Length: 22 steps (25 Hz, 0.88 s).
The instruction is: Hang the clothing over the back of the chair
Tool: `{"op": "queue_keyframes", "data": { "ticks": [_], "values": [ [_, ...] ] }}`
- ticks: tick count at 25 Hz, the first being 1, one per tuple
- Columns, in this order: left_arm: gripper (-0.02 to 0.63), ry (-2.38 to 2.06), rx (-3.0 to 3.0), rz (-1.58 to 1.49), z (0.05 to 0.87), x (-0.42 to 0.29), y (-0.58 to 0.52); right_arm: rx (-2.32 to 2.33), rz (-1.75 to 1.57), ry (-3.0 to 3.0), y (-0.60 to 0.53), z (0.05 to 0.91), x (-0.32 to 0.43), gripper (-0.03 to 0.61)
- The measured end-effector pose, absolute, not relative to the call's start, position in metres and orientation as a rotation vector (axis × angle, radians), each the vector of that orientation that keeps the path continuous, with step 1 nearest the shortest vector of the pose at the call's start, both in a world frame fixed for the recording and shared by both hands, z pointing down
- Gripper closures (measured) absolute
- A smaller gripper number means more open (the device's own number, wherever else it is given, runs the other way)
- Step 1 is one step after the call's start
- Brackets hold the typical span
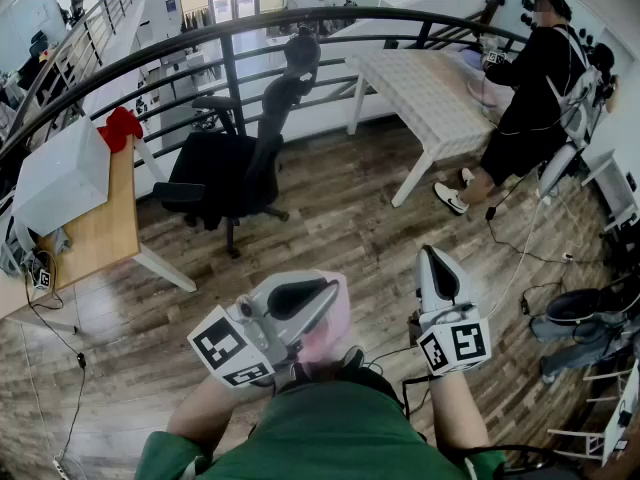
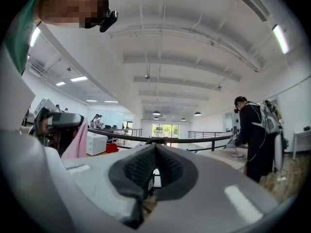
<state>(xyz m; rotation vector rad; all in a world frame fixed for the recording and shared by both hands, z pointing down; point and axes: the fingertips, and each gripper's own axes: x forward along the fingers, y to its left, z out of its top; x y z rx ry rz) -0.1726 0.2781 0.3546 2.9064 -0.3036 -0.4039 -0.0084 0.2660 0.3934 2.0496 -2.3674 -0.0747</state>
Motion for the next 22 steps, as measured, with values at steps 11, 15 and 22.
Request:
{"op": "queue_keyframes", "data": {
  "ticks": [11, 15, 22],
  "values": [
    [0.6, -0.459, 2.931, -0.315, 0.367, -0.144, 0.246, 2.023, -0.021, -2.466, 0.238, 0.406, 0.022, 0.575],
    [0.6, -0.565, 2.949, -0.269, 0.371, -0.114, 0.219, 1.983, -0.037, -2.535, 0.212, 0.405, 0.049, 0.575],
    [0.6, -0.742, 2.952, -0.219, 0.366, -0.056, 0.172, 1.96, -0.007, -2.61, 0.166, 0.404, 0.125, 0.575]
  ]
}}
